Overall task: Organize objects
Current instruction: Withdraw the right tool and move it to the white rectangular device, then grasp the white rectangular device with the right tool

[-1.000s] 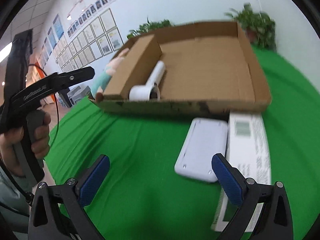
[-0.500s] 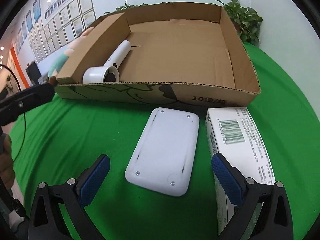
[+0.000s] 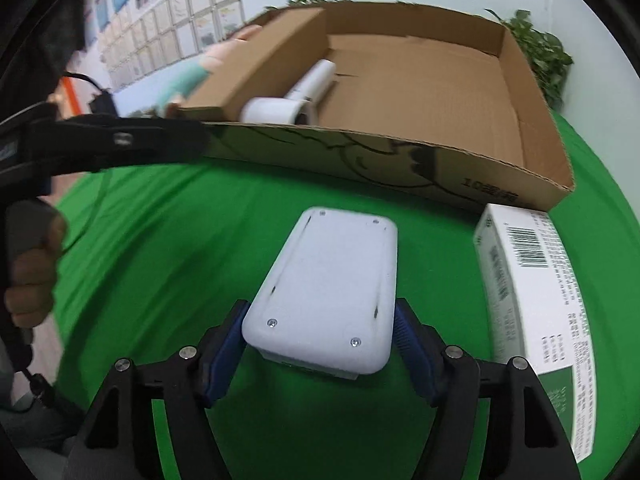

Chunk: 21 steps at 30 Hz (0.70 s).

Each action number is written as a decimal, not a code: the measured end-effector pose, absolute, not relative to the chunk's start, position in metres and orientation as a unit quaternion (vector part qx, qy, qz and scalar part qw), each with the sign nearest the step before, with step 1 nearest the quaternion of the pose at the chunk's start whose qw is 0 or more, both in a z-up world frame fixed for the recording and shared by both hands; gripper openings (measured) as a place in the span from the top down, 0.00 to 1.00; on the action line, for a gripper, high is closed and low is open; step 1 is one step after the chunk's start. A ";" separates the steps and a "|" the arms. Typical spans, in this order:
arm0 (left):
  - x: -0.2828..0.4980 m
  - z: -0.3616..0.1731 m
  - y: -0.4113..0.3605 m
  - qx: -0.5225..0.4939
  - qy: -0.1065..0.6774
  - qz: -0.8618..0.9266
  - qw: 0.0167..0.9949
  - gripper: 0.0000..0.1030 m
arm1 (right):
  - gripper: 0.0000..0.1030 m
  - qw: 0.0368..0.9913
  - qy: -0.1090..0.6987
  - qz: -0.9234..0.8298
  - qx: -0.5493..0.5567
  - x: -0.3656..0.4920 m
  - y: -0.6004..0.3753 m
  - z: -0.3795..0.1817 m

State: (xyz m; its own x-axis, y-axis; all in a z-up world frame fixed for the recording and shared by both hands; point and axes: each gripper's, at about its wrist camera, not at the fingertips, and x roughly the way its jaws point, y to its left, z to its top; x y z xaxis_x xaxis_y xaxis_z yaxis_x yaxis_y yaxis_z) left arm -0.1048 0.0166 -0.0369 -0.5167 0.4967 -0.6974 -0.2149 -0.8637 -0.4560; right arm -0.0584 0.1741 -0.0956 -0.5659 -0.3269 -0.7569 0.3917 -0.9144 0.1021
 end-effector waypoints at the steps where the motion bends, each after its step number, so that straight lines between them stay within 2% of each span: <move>1: -0.105 -0.038 0.015 -0.447 -0.185 0.846 0.223 0.02 | 0.29 0.205 0.035 -0.884 0.419 -0.056 0.173 -0.094; 2: -0.105 -0.039 0.015 -0.446 -0.194 0.844 0.226 0.02 | 0.21 0.204 0.034 -0.884 0.419 -0.057 0.171 -0.094; 3: -0.104 -0.040 0.016 -0.444 -0.194 0.845 0.224 0.02 | 0.04 0.200 0.034 -0.886 0.416 -0.057 0.172 -0.093; 4: -0.104 -0.042 0.017 -0.442 -0.192 0.848 0.222 0.02 | 0.00 0.199 0.032 -0.890 0.410 -0.056 0.173 -0.091; 15: -0.115 -0.073 0.037 -0.493 -0.225 0.801 0.253 0.02 | 0.01 0.223 0.026 -0.881 0.416 -0.062 0.166 -0.092; 21: -0.119 -0.089 0.044 -0.528 -0.240 0.772 0.258 0.16 | 0.18 0.212 0.025 -0.876 0.433 -0.065 0.166 -0.095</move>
